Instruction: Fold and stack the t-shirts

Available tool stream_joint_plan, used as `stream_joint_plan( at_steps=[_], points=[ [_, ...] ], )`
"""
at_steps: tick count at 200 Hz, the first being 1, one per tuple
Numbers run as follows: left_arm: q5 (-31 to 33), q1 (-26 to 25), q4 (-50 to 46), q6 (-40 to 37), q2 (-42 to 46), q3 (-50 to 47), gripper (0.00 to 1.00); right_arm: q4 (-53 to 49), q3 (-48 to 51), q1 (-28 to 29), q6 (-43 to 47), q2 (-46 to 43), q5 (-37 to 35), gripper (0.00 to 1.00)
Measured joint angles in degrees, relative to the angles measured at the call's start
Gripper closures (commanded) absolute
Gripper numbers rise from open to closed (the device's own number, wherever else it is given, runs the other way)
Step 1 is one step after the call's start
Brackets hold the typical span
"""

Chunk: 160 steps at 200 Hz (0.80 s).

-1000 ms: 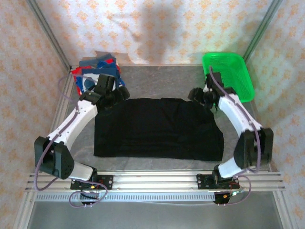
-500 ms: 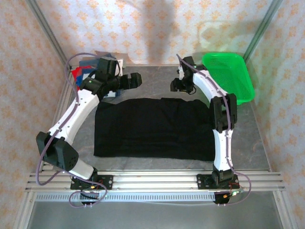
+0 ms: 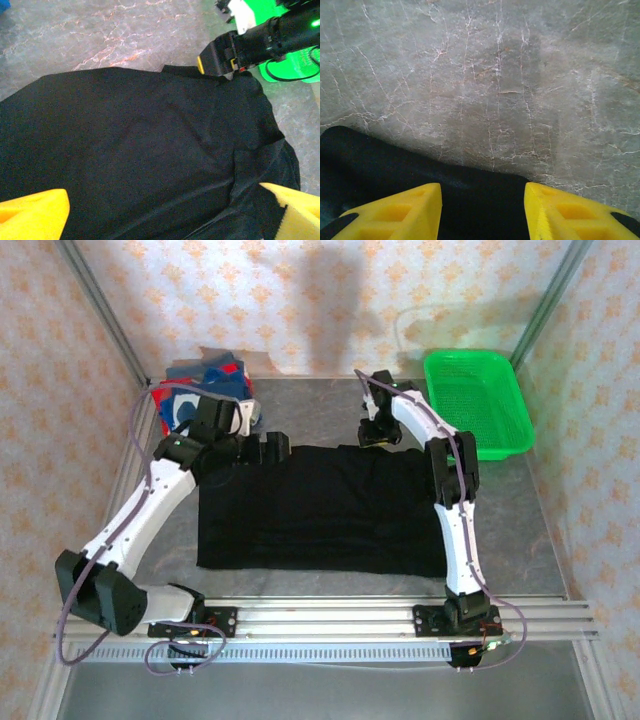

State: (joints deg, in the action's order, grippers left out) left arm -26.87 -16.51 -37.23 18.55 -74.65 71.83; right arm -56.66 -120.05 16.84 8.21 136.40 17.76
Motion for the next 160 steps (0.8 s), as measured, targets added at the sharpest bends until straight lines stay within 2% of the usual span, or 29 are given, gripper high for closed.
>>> stream_joint_plan(
  at_steps=[64, 82, 143, 160],
  points=[
    [0.6, 0.0, -2.4, 0.0, 5.3, -1.0, 0.04, -0.1, -0.3, 0.0, 0.0, 2.2, -1.8, 0.54],
    [1.2, 0.0, -3.2, 0.0, 6.1, -1.7, 0.04, 0.0, -1.0, 0.0, 0.1, 2.5, -2.1, 0.58],
    [3.3, 0.0, -4.2, 0.0, 6.6, -3.0, 0.04, -0.2, -2.2, 0.0, -0.2, 3.3, -2.4, 0.93],
    [3.6, 0.0, -4.2, 0.0, 6.6, -3.0, 0.04, -0.2, -2.2, 0.0, -0.4, 3.3, -2.1, 0.99]
  ],
)
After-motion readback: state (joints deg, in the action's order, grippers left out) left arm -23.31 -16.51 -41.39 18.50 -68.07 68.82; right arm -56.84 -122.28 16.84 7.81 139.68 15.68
